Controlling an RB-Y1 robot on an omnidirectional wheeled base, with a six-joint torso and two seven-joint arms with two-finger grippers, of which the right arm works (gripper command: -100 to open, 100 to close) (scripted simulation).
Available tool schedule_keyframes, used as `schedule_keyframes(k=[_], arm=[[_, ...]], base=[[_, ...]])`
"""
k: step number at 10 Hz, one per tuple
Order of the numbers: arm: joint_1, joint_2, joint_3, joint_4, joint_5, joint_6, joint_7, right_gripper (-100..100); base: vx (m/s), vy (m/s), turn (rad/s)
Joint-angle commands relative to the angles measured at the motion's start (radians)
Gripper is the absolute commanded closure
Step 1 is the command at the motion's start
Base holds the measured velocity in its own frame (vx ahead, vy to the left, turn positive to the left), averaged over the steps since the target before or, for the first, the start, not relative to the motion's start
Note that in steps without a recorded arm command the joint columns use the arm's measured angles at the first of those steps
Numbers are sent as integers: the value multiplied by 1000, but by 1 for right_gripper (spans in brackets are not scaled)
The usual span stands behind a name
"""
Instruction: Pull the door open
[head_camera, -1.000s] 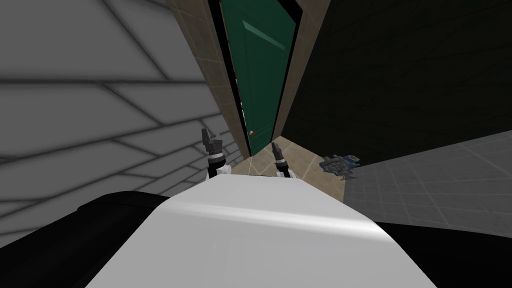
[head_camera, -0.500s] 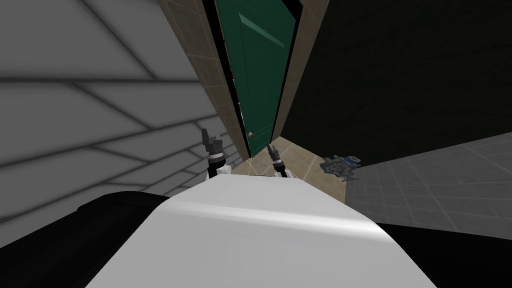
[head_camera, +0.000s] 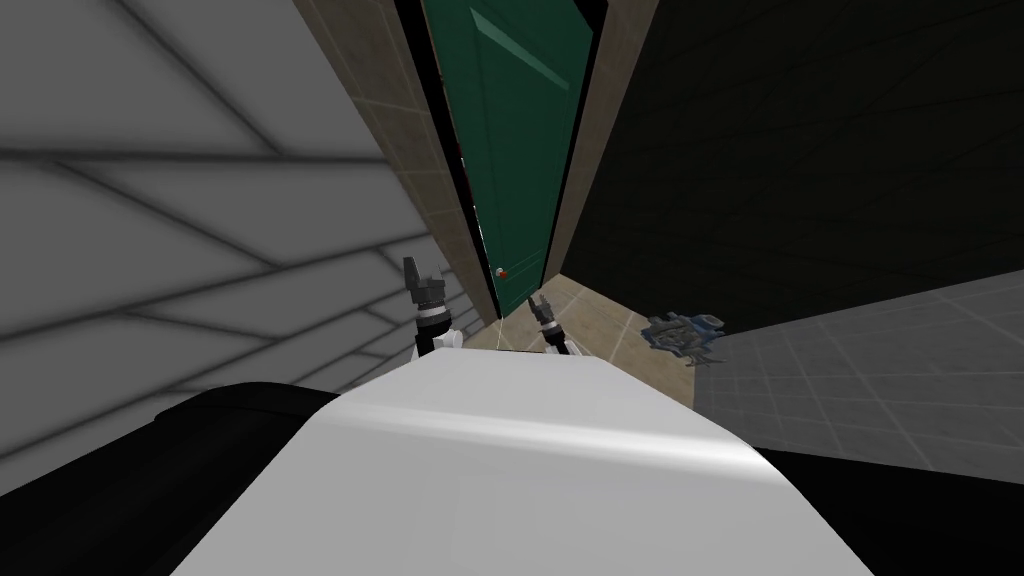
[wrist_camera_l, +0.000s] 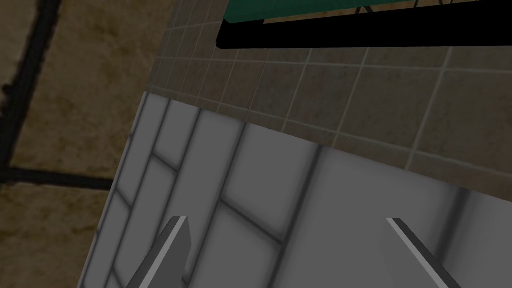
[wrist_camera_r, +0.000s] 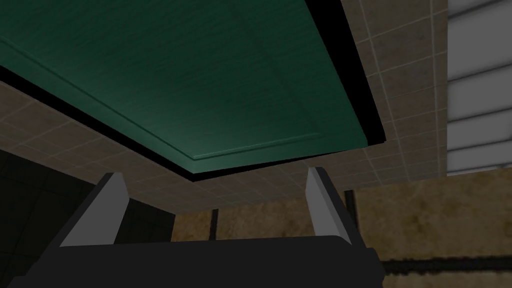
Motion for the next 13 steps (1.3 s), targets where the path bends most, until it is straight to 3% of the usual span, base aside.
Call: schedule_keyframes(k=[1, 13], arm=[[-13, 4, 9, 44, 17, -10, 36, -100], [-101, 33, 72, 306, 133, -45, 253, -100]], base=[[88, 0, -18], [101, 12, -27]])
